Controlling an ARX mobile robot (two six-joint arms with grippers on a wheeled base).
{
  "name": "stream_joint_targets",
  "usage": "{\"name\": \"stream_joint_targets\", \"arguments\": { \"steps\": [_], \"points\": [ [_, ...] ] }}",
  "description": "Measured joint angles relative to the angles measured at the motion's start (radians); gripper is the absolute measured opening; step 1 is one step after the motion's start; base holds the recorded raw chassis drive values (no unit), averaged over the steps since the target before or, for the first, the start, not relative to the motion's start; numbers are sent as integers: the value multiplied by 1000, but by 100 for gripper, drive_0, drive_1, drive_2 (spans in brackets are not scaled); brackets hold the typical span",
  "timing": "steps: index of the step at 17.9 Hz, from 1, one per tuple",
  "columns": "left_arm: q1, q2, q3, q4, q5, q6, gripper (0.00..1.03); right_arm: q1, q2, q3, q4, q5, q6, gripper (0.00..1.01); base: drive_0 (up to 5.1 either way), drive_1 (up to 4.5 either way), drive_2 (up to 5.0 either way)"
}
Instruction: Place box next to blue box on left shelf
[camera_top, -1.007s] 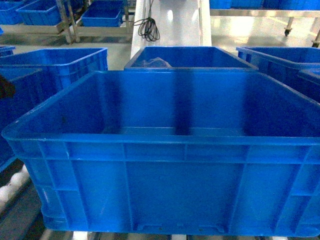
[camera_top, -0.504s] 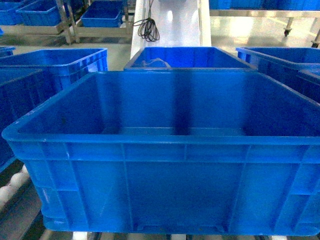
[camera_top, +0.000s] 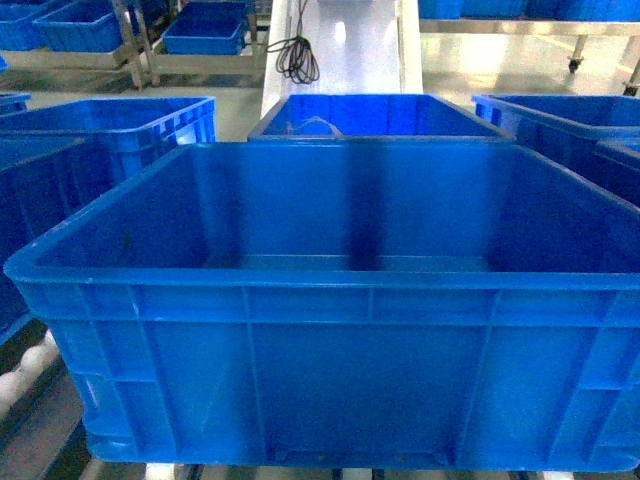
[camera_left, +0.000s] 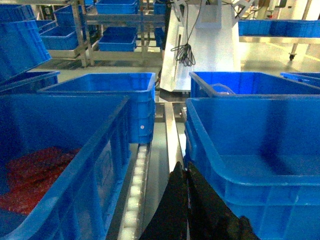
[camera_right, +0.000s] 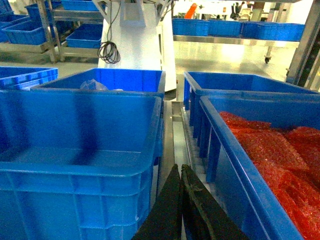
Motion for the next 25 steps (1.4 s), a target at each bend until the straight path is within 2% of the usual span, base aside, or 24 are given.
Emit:
{"name": "stream_joint_targets", "arguments": {
  "steps": [3, 7, 8, 9, 11, 12, 13, 17, 18, 20, 21, 22, 24, 25],
  "points": [
    [0, -80, 0, -82, 0, 0, 2, 0, -59, 0, -62, 0, 0, 2, 0, 0, 0],
    [0, -127, 0, -132, 0, 0, 2, 0, -94, 0, -100, 0, 0, 2, 0, 0, 0],
    [0, -149, 0, -149, 0, 0, 2, 0, -119, 0, -134, 0, 0, 2, 0, 0, 0],
    [0, -167, 0, -168, 0, 0, 2, 0, -226, 0, -285, -3, 0, 2, 0, 0, 0],
    [0, -201, 0, -207, 0, 0, 2, 0, -272, 0, -293, 0, 0, 2, 0, 0, 0],
    [0, -329, 0, -378, 1, 1, 2, 0, -273, 0, -288, 0, 0, 2, 0, 0, 0],
    [0, -352, 3, -351, -1, 2, 2, 0, -273, 0, -287, 0, 0, 2, 0, 0, 0],
    [0, -353, 0, -371, 0, 4, 2, 0, -273, 0, -288, 0, 0, 2, 0, 0, 0],
    [0, -353, 0, -370, 0, 4, 12, 0, -273, 0, -288, 0, 0, 16, 0, 0, 0],
    [0, -353, 0, -370, 0, 4, 33, 0, -273, 0, -289, 0, 0, 34, 0, 0, 0],
    [0, -353, 0, -370, 0, 4, 44, 0, -273, 0, -288, 0, 0, 47, 0, 0, 0],
    [0, -353, 0, -370, 0, 4, 58, 0, -273, 0, -288, 0, 0, 62, 0, 0, 0],
    [0, -353, 0, -370, 0, 4, 78, 0, -273, 0, -288, 0, 0, 80, 0, 0, 0],
    [0, -353, 0, -370, 0, 4, 93, 0, -273, 0, -288, 0, 0, 95, 0, 0, 0]
  ]
}}
